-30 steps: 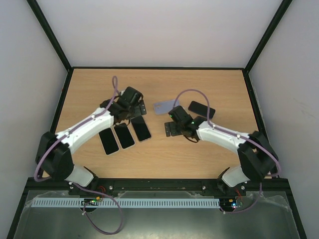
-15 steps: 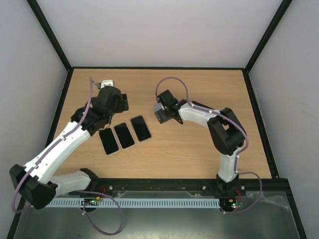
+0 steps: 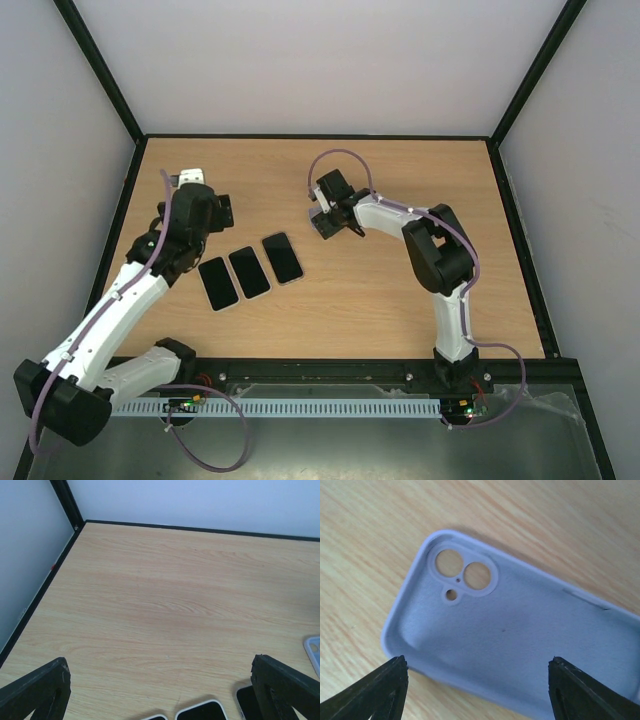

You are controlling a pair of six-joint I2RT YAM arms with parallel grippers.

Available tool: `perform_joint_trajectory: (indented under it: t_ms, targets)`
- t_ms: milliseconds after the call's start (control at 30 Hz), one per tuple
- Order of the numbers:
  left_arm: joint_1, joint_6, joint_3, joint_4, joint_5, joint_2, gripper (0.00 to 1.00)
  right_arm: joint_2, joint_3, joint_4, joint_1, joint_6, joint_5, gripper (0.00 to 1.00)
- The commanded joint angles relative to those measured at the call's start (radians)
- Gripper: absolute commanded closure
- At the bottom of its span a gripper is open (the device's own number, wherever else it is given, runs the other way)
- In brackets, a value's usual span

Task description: Put the phone into the phone case

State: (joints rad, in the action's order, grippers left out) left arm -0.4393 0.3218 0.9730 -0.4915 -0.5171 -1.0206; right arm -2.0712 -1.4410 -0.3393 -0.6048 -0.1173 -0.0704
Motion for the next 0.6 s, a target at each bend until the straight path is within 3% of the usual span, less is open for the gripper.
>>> perform_joint_trajectory:
  t_ms: [0, 300, 567]
  targets:
    - [0.062, -0.011, -0.016, 0.040, 0.068, 0.030, 0.01, -0.026, -0.019, -0.069, 0.012, -0.046, -0.078, 0.29]
    - [0.113, -0.009, -0.025, 0.048, 0.126, 0.041, 0.01, -0.011, 0.003, -0.087, 0.048, -0.063, -0.112, 0.32]
    - [0.132, -0.009, -0.031, 0.053, 0.153, 0.051, 0.01, -0.073, -0.011, -0.073, 0.050, -0.048, -0.079, 0.51]
